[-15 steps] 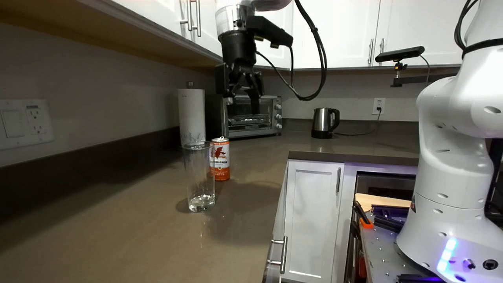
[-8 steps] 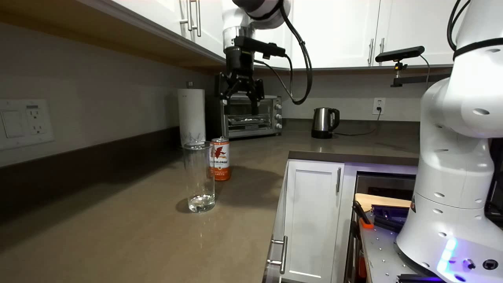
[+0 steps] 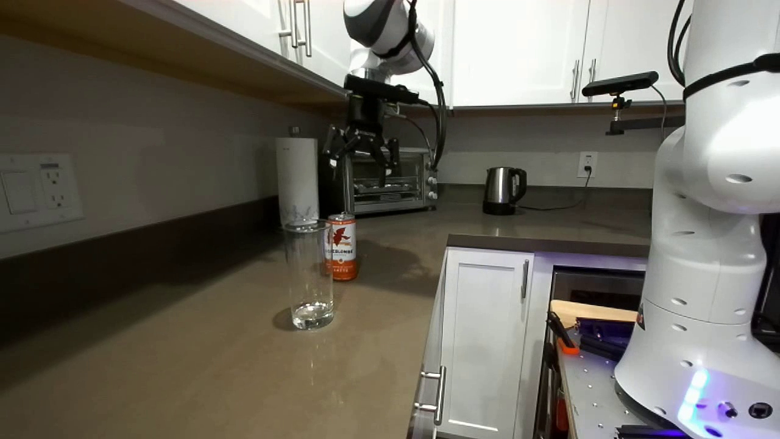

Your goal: Pick up the can, pour its contents in the glass cup and put it down

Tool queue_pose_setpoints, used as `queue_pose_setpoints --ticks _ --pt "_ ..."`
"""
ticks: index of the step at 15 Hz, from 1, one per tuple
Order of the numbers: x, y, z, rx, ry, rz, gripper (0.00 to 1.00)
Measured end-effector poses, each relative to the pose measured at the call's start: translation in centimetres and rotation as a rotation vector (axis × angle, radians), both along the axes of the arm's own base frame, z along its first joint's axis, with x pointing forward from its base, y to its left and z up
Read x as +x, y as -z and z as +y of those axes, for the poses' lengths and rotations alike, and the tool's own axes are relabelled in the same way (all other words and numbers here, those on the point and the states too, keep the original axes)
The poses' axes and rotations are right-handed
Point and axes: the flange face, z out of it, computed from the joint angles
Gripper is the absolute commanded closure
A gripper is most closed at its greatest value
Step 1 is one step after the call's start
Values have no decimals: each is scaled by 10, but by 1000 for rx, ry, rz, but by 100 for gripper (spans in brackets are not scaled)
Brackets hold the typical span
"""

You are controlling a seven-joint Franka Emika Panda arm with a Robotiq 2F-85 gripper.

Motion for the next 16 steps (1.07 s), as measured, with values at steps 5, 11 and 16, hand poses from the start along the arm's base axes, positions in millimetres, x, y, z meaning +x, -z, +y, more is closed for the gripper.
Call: queue_pose_setpoints --ticks 5,11,16 --pt "9 20 -28 65 146 31 0" --pt "10 45 -54 121 269 69 0" --pt "21 67 -62 192 333 86 0"
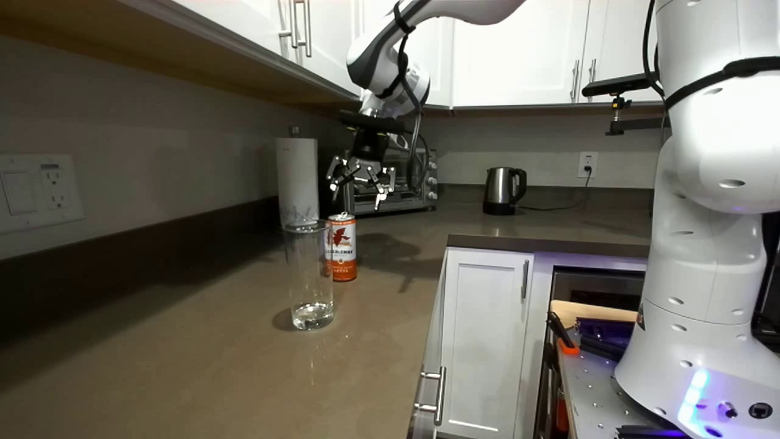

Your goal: Pick up the can, pour its contents in the glass cup and put it down

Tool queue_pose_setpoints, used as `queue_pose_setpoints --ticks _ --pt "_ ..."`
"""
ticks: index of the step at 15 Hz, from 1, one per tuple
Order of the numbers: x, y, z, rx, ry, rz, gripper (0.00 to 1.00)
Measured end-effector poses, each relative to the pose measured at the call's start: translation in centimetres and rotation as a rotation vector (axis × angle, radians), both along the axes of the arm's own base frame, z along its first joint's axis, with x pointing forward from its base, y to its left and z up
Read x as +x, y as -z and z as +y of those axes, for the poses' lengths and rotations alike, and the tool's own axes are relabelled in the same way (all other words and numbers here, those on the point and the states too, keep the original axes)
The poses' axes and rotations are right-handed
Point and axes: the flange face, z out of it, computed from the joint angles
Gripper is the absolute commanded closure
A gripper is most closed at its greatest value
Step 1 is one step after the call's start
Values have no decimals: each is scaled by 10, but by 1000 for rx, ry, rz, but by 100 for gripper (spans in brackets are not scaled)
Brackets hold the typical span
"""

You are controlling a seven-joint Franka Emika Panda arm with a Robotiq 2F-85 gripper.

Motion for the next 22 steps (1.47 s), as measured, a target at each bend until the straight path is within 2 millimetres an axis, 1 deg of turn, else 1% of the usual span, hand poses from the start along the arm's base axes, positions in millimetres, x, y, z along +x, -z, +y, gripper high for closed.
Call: queue_pose_setpoints --ticks 6,10,19,22 --pt "20 23 -4 14 10 23 0" --pt "29 36 -7 16 12 40 0" --pt "31 37 -7 15 11 40 0" --pt "31 40 -11 14 18 43 0"
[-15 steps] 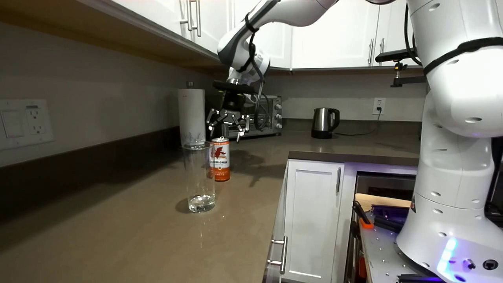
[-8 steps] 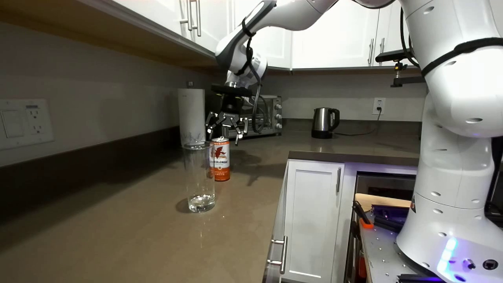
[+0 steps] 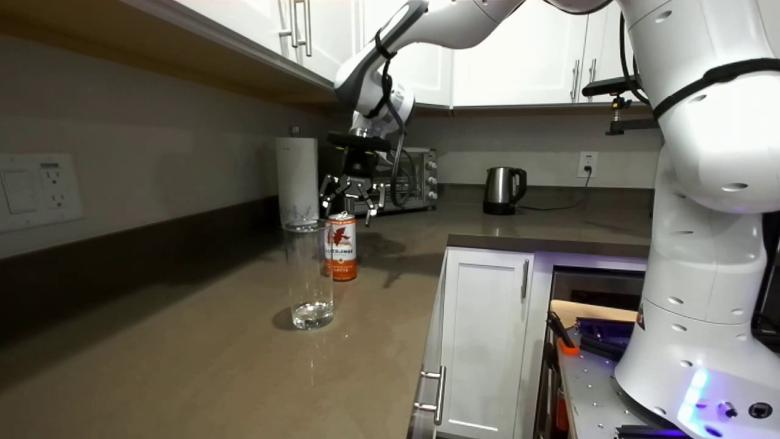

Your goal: Pick up the can, pour its contents in the glass cup and put it down

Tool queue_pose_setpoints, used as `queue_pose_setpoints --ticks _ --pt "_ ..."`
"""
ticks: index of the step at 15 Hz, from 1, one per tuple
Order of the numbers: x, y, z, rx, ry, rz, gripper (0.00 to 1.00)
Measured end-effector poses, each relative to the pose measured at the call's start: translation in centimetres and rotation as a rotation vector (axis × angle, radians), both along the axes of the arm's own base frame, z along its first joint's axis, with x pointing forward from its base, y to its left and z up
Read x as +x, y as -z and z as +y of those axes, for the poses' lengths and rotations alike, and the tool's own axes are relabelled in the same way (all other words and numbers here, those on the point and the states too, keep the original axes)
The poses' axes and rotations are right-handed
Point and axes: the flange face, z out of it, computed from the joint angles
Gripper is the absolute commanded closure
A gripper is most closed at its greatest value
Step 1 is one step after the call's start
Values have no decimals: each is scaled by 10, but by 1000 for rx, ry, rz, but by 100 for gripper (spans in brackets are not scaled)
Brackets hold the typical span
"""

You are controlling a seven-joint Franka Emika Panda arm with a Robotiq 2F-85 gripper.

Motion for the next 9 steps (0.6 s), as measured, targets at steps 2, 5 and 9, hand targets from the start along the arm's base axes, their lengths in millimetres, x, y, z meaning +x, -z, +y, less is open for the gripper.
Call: queue_pose_setpoints --ticks 2,5,9 --pt "0 3 -7 0 20 9 0" --pt "1 8 -22 19 77 46 0" --pt "1 19 -37 106 156 114 0"
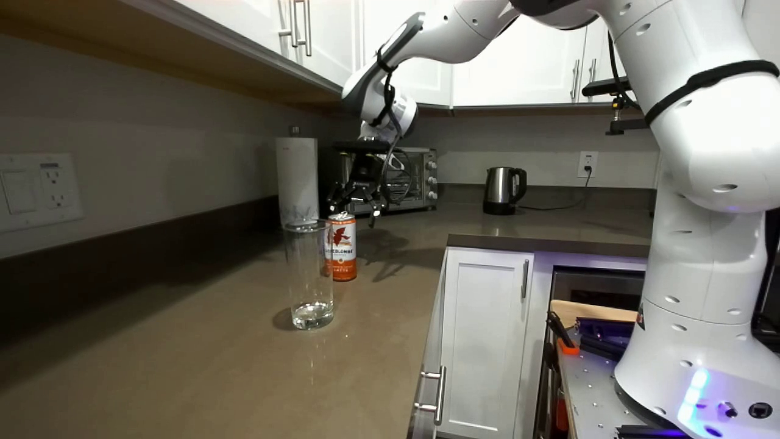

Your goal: Pick up the can, pour its contents in the glass cup and put it down

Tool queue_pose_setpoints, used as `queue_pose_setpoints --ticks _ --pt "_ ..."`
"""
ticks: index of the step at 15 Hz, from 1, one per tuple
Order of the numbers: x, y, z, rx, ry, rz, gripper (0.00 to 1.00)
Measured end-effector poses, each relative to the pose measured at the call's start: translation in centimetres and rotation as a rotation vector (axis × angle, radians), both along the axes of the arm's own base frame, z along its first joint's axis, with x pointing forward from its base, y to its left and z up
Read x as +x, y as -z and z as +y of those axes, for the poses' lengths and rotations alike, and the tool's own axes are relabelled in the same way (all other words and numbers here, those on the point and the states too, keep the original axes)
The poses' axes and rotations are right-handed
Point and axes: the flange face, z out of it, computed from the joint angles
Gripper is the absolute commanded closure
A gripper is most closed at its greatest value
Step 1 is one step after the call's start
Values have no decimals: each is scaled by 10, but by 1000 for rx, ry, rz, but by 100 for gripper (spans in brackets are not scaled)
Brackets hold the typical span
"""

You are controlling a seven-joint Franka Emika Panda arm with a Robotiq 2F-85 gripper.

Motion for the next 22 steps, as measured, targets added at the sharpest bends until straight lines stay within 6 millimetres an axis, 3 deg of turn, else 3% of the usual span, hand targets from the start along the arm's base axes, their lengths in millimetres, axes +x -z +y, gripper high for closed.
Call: queue_pose_setpoints --ticks 6,14,22 --pt "2 18 2 84 56 36 0" --pt "1 25 12 100 62 79 0" --pt "-13 42 21 133 81 163 0"
